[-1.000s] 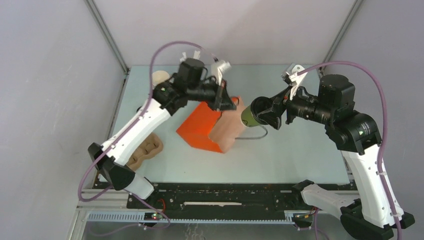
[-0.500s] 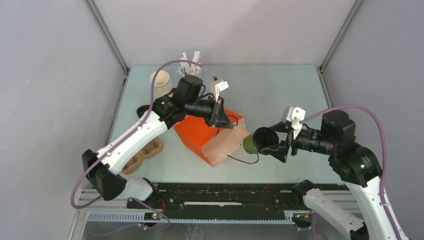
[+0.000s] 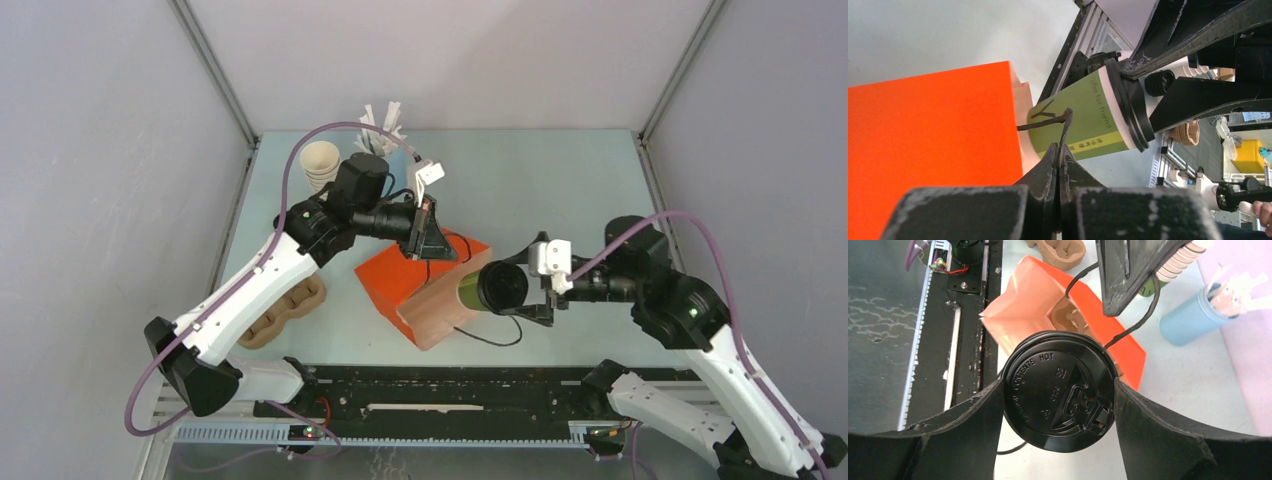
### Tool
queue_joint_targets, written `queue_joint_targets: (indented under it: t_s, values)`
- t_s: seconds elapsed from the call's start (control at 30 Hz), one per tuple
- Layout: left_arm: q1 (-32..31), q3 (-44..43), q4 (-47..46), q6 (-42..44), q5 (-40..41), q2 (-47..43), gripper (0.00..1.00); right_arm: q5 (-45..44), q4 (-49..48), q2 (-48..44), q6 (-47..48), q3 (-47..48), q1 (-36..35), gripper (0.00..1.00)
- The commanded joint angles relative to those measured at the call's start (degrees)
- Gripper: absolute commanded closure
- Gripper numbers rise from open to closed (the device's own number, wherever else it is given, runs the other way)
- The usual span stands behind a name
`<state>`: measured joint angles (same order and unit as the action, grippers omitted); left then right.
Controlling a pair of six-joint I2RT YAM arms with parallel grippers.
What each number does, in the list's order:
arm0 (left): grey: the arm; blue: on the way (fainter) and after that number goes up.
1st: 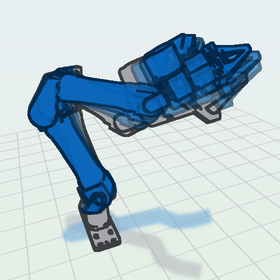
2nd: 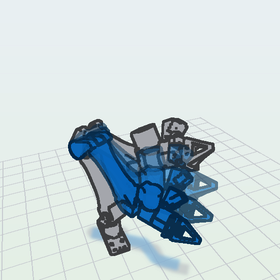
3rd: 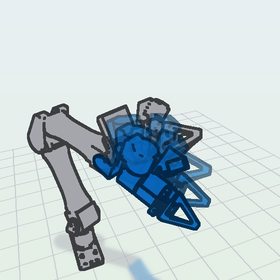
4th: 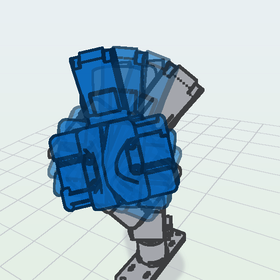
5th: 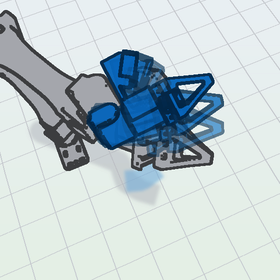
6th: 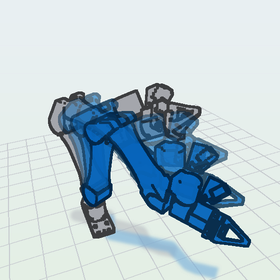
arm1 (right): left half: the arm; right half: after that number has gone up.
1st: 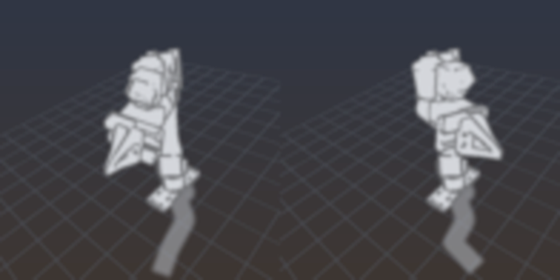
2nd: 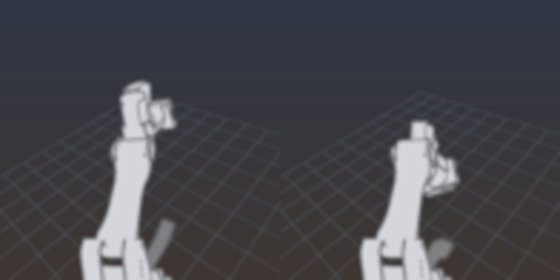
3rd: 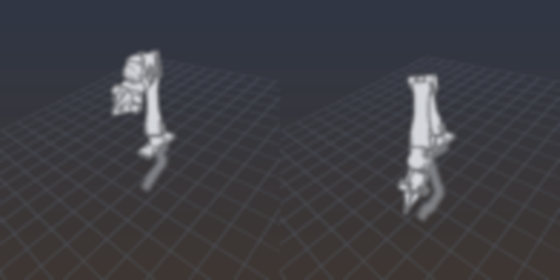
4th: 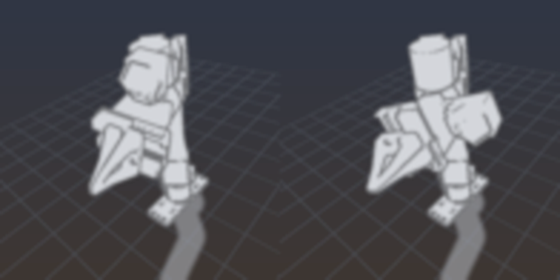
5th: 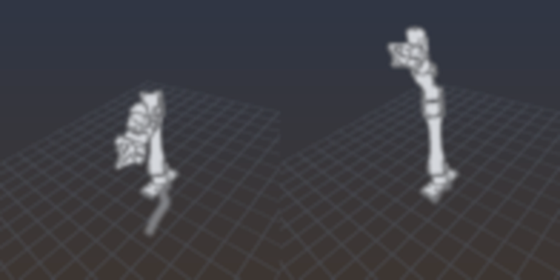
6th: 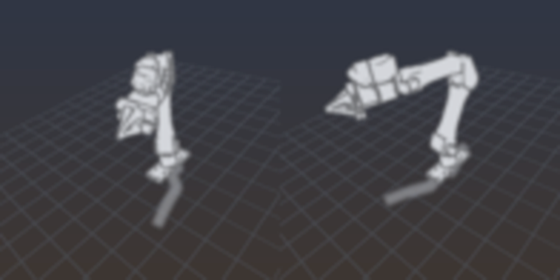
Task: Pack the takeout coffee
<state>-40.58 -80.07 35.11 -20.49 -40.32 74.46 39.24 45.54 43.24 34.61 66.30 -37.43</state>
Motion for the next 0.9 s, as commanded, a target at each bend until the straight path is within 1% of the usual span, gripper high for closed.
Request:
queue_joint_targets:
  t_s: [0.0, 0.13, 0.23, 0.37, 0.47, 0.57, 0.63, 0.8, 0.87]
  values:
    - [0.32, 2.42, 1.31, 0.75, -0.38, -3.82, 1.00, -1.56, -6.73, 3.70, 7.89, 1.00, -2.96, 0.49]
    - [0.42, 3.05, 1.67, 0.75, -0.02, -4.90, 1.00, -0.38, -4.04, 5.98, 12.42, 1.29, -3.87, 0.50]
    - [0.47, 3.16, 1.50, 0.54, 0.23, -5.63, 1.00, -2.12, -1.99, 6.94, 18.33, 0.58, -6.39, 0.51]
    - [0.51, 3.15, 2.35, 1.10, -0.17, -6.14, 1.00, -4.03, -3.30, 7.54, 24.87, -1.10, -10.08, 0.49]
    - [0.87, 2.59, 3.61, 1.94, -0.14, -6.65, 1.00, -8.47, -3.55, 9.12, 29.66, -1.59, -14.74, 0.46]
    - [1.69, 1.53, 4.73, 2.84, -0.72, -6.93, 1.00, -14.12, -3.90, 11.46, 33.91, -2.46, -19.36, 0.48]
    - [1.89, 0.93, 6.31, 3.85, -0.62, -6.87, 1.00, -16.18, -5.04, 12.53, 35.66, -3.47, -21.48, 0.47]
    - [1.91, 2.63, 6.42, 3.68, -1.85, -8.07, 1.00, -22.09, -8.22, 15.45, 41.11, -5.80, -24.07, 0.48]
    - [1.91, 3.78, 5.55, 2.69, -1.85, -9.26, 1.00, -22.85, -9.86, 16.73, 42.70, -6.18, -24.51, 0.48]
